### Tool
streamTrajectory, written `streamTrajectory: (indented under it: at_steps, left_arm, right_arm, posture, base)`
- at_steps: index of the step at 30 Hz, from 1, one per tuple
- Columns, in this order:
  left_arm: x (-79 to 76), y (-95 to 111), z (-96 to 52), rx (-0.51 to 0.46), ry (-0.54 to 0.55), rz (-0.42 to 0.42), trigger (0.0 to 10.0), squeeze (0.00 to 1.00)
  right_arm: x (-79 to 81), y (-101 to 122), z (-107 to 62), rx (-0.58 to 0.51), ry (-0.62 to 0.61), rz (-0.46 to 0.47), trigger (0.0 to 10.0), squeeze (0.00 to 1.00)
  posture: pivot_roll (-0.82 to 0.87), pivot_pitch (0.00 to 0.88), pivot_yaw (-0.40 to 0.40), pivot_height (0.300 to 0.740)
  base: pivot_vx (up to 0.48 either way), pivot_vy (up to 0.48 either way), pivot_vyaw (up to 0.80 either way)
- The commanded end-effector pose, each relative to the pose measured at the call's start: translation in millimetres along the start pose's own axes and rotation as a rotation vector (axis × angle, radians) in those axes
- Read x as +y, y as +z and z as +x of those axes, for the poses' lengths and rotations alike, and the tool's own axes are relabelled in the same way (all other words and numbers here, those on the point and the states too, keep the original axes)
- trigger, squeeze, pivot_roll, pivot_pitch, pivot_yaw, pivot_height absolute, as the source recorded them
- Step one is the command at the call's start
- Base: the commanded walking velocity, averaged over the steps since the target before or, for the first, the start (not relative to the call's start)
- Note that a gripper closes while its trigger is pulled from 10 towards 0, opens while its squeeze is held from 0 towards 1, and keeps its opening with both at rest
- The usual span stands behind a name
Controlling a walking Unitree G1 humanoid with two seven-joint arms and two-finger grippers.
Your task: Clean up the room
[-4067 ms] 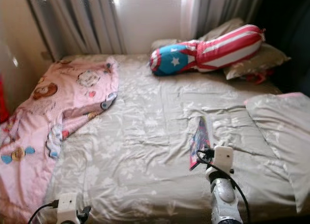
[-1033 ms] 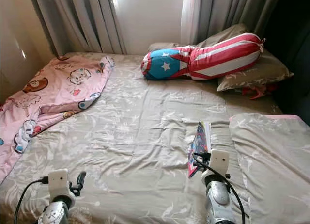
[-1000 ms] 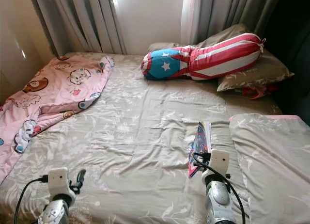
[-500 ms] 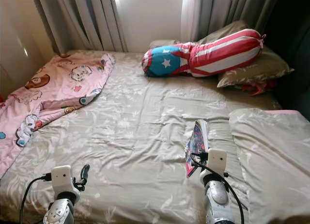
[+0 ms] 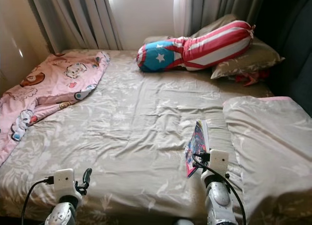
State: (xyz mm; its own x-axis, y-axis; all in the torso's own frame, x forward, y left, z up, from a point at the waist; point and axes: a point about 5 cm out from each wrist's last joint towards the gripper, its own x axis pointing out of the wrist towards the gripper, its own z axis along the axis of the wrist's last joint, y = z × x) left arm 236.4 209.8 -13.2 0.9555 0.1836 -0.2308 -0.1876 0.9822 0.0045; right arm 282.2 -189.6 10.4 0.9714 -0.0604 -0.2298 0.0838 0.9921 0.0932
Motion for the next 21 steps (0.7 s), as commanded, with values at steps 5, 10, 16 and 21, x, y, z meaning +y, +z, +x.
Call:
streamTrajectory:
  at_steps: [5,10,16,21]
  left_arm:
    - [6.8,7,2.6,-0.027,0.009,0.021,10.0,0.0]
    - [10.7,8,1.4,-0.028,0.007,0.036,10.0,0.0]
    - [19.2,10,-2.6,-0.038,-0.012,0.076,10.0,0.0]
    - [30.5,11,-9.6,-0.037,-0.029,0.124,10.0,0.0]
  right_arm:
    - [10.4,29,19.0,-0.073,0.087,0.168,10.0,0.0]
    - [15.4,34,26.7,-0.046,0.154,0.284,10.0,0.0]
    - [9.2,37,34.4,0.005,0.135,0.45,10.0,0.0]
    - [-5.8,45,39.4,0.002,0.05,0.581,10.0,0.0]
  posture:
    - [-0.06,0.021,0.04,0.655]
    - [-0.04,0.046,0.063,0.655]
    - [0.0,0.08,0.087,0.655]
    - [0.04,0.132,0.134,0.655]
  base:
    - [0.0,0.0,0.0]
    - [0.0,0.0,0.0]
    - [0.0,0.0,0.0]
    - [0.0,0.0,0.0]
